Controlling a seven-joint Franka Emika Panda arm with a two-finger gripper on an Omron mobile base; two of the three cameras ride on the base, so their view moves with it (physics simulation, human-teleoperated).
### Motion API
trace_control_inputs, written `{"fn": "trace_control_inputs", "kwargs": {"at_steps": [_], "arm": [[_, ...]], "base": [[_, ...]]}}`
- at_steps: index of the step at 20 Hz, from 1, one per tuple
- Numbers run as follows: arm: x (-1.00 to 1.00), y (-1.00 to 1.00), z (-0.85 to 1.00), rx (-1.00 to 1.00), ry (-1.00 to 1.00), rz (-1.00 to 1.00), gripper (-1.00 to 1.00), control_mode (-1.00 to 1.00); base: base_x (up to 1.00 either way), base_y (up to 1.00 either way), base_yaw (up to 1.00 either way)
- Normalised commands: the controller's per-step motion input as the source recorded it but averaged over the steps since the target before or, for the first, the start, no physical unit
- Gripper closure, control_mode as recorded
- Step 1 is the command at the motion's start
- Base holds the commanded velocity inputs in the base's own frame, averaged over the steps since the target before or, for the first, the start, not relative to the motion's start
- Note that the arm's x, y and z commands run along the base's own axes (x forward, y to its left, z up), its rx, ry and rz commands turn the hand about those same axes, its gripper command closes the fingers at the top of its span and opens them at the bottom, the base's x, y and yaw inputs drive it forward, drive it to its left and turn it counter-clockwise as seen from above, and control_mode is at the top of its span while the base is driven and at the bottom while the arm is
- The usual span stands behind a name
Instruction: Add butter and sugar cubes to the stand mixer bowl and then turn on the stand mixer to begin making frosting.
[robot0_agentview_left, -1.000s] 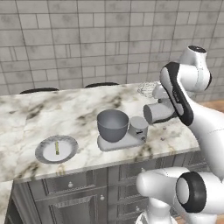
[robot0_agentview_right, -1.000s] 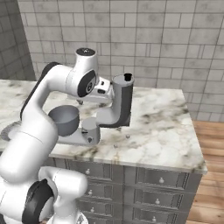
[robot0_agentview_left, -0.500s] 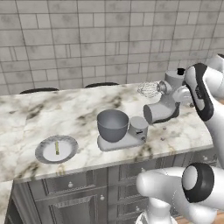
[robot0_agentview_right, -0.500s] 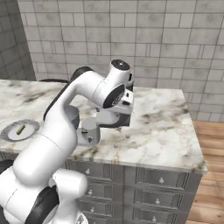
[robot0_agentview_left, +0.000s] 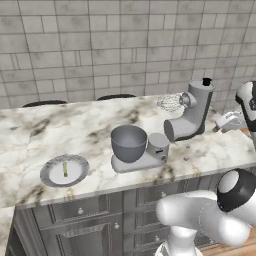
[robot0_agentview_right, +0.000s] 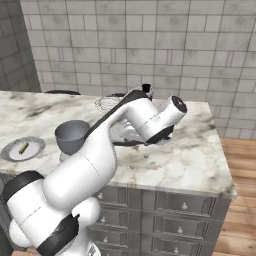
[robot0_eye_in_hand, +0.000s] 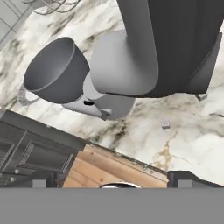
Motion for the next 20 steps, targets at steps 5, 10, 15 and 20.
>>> {"fn": "trace_control_inputs", "kwargs": {"at_steps": [5, 10, 15, 20], "arm": [[-0.09, -0.45, -0.23, 0.17, -0.22, 0.31, -1.00, -1.00], [-0.12, -0.36, -0.15, 0.02, -0.36, 0.32, -1.00, -1.00], [0.00, -0.07, -0.18, 0.00, -0.34, 0.39, -1.00, -1.00], [0.00, 0.01, -0.26, 0.00, -0.33, 0.23, -1.00, -1.00]], "base": [[0.00, 0.00, 0.00], [0.00, 0.00, 0.00], [0.00, 0.00, 0.00], [0.00, 0.00, 0.00]]}}
